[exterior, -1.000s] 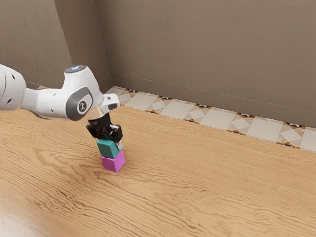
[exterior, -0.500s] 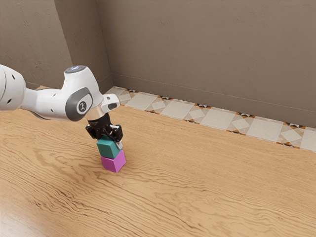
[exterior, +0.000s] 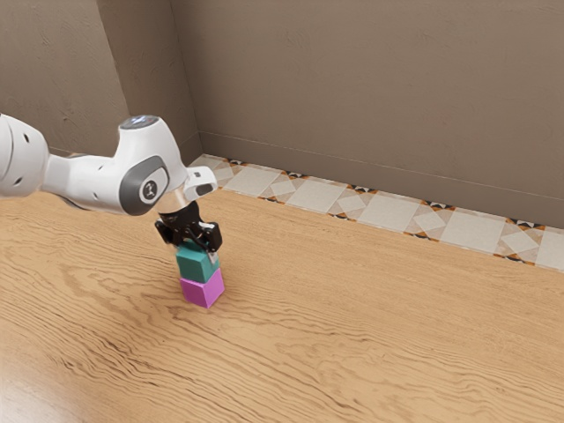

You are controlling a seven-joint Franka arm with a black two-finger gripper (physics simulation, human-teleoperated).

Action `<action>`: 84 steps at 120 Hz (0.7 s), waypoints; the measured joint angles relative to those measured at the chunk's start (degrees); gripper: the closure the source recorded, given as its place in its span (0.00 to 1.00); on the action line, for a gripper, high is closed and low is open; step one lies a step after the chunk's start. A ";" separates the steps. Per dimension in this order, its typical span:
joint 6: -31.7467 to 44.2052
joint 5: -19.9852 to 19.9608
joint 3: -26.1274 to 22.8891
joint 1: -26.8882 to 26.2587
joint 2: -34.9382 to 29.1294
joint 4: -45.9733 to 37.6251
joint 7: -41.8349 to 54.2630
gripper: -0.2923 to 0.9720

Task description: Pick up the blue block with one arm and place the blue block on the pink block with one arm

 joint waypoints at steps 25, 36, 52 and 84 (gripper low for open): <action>-0.05 0.40 -0.27 -0.69 -0.60 1.03 0.91 0.33; -0.27 0.47 -0.49 -0.70 -2.98 1.05 1.23 0.30; -4.81 0.43 -0.96 -0.32 -9.32 5.08 1.80 0.27; -31.12 -2.51 -1.29 0.56 -18.18 14.17 5.82 0.24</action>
